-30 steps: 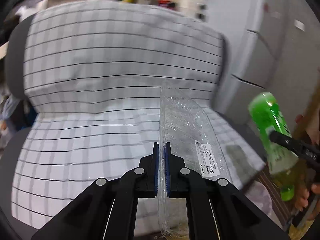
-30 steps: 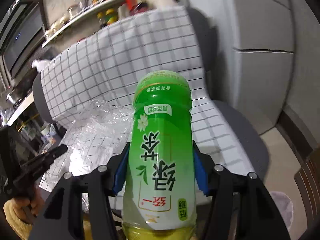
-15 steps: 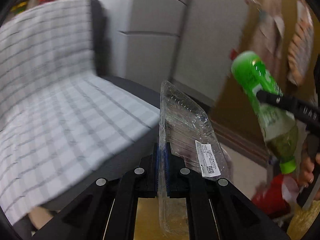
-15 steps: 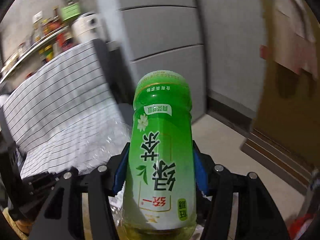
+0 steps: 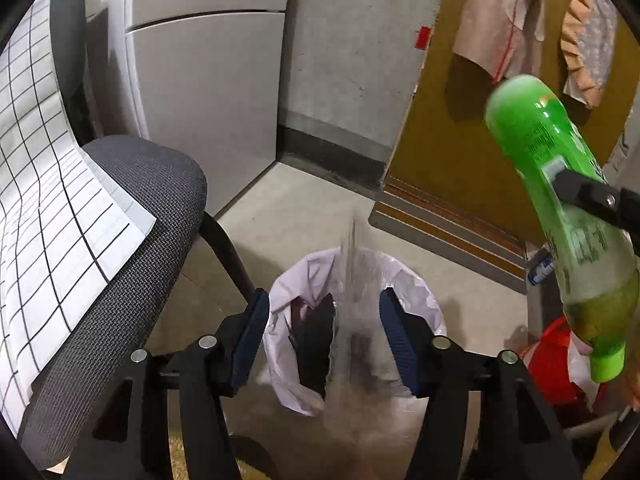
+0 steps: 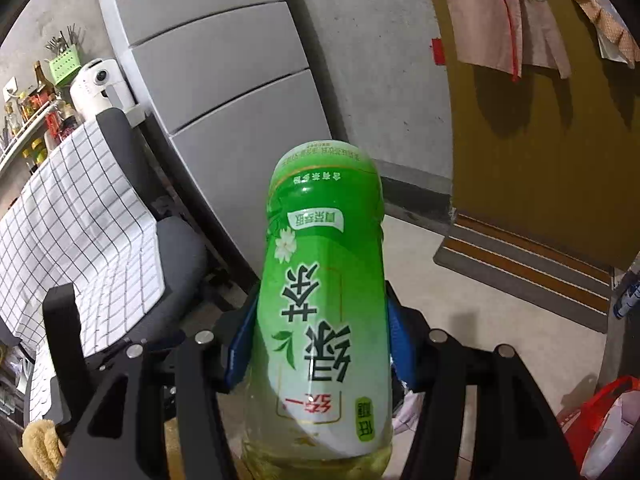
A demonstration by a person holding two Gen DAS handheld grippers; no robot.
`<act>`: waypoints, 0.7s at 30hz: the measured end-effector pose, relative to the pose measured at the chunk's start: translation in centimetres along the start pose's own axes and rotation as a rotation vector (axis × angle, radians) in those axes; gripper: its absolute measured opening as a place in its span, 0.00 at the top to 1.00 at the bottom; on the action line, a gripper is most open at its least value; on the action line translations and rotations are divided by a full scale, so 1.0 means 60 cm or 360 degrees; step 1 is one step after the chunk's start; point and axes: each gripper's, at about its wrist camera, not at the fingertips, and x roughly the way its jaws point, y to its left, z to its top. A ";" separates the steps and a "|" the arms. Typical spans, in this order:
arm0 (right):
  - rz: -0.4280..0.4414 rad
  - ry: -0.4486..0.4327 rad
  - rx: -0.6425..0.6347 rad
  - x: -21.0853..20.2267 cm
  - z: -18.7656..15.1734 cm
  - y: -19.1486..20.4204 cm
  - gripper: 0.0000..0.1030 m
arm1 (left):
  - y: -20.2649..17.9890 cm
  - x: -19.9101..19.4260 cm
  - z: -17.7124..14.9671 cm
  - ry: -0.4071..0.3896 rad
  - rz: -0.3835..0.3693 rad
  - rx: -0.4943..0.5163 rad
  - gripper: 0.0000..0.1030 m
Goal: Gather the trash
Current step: 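Carry both bottles over the wastebasket and open both grippers to drop them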
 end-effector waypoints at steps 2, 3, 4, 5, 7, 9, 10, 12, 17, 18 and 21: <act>-0.0011 0.0043 -0.0015 0.013 -0.010 -0.002 0.45 | 0.008 -0.002 -0.006 0.0005 0.0006 -0.0019 0.44; -0.0012 0.0057 -0.0016 0.019 -0.014 -0.002 0.45 | 0.010 -0.006 -0.009 -0.0003 0.0023 -0.0020 0.44; -0.0009 0.0082 -0.0016 0.029 -0.019 0.000 0.45 | 0.017 -0.014 -0.014 -0.0018 0.0054 -0.0018 0.44; -0.0004 0.0102 -0.0014 0.036 -0.024 0.003 0.45 | 0.025 -0.022 -0.016 -0.0035 0.0081 -0.0020 0.44; -0.0002 0.0119 -0.0027 0.046 -0.031 0.013 0.45 | 0.042 -0.038 -0.022 -0.0072 0.0129 -0.0043 0.44; -0.0020 0.0116 -0.0069 0.055 -0.033 0.025 0.45 | 0.057 -0.058 -0.028 -0.0105 0.0166 -0.0075 0.44; -0.0036 0.0120 -0.0092 0.062 -0.033 0.033 0.45 | 0.067 -0.072 -0.033 -0.0126 0.0192 -0.0091 0.44; -0.0073 0.0175 -0.0111 0.085 -0.030 0.041 0.44 | 0.081 -0.091 -0.037 -0.0155 0.0224 -0.0113 0.44; -0.0196 0.0262 -0.0127 0.133 -0.024 0.051 0.25 | 0.114 -0.139 -0.050 -0.0222 0.0282 -0.0178 0.44; -0.0203 0.0235 -0.0119 0.126 -0.021 0.055 0.25 | 0.117 -0.145 -0.052 -0.0232 0.0291 -0.0184 0.44; -0.0175 0.0178 -0.0146 0.100 -0.016 0.070 0.25 | 0.128 -0.171 -0.064 -0.0272 0.0321 -0.0202 0.44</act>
